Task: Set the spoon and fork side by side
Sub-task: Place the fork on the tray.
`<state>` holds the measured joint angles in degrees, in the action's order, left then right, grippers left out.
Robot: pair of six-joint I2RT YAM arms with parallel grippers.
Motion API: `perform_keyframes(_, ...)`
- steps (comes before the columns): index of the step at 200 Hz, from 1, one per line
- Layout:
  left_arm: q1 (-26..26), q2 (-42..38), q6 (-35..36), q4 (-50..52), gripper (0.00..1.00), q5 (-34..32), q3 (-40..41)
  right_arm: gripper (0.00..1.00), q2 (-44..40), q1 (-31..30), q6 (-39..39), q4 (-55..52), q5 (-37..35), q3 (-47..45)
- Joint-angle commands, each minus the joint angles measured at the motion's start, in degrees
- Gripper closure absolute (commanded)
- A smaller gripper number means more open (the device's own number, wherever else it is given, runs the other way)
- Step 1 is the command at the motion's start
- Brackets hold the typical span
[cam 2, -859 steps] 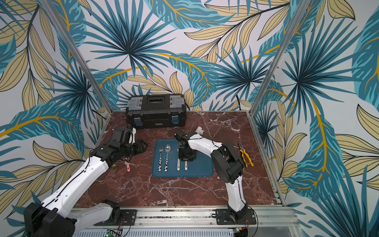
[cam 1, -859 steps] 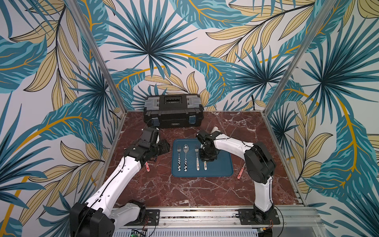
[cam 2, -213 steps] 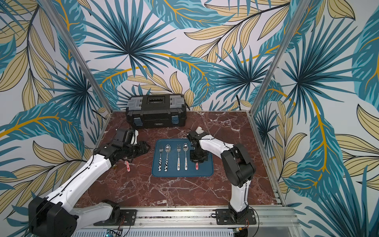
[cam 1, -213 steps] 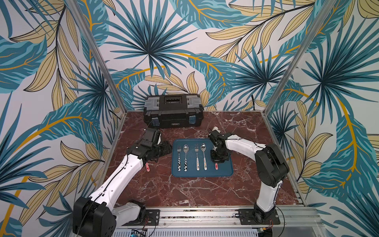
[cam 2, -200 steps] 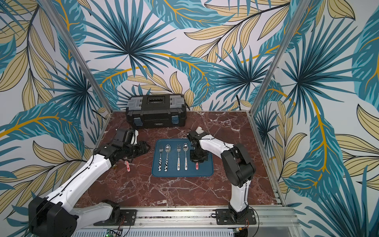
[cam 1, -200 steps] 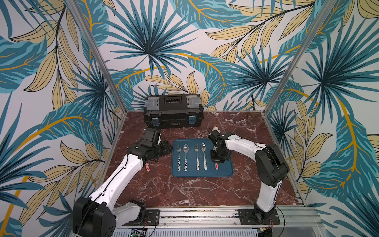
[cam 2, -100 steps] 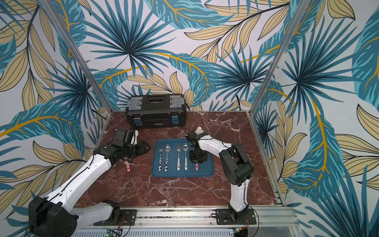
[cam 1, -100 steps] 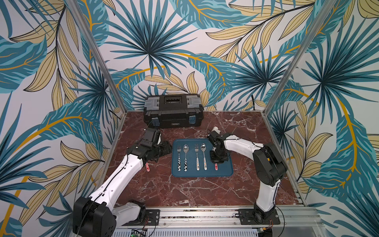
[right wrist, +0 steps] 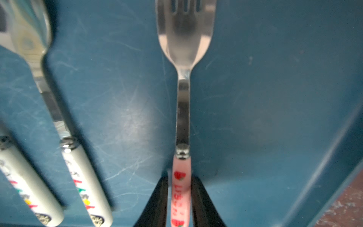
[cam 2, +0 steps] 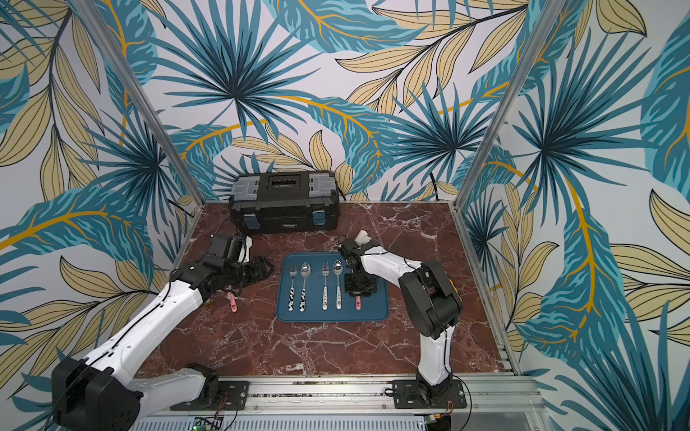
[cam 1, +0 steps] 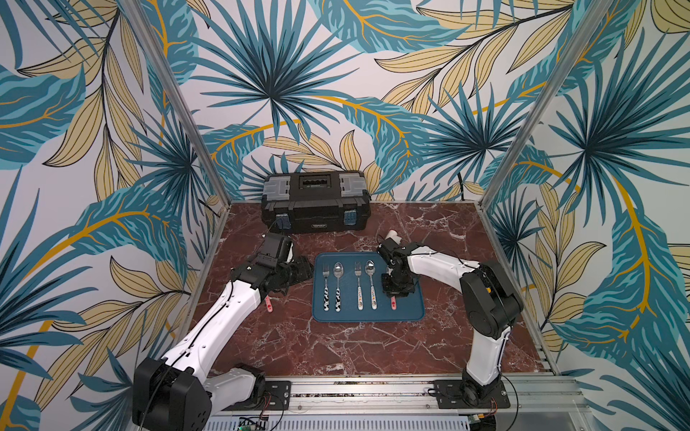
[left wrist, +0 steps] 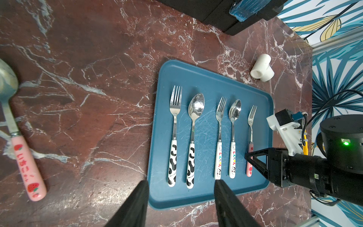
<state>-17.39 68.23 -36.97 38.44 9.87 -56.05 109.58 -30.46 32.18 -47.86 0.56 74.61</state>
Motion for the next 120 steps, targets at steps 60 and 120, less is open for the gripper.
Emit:
perform_keyframes(60, 1.8, 2.3, -4.8, 7.8, 0.38, -9.5, -1.9, 0.61, -8.9, -0.3, -0.8, 0.3, -2.5, 1.7)
perform_keyframes(120, 13.9, 6.7, -6.6, 13.6, 0.36, -14.5, 0.8, 0.61, -15.7, -0.4, -1.2, 1.1, -8.6, -1.0)
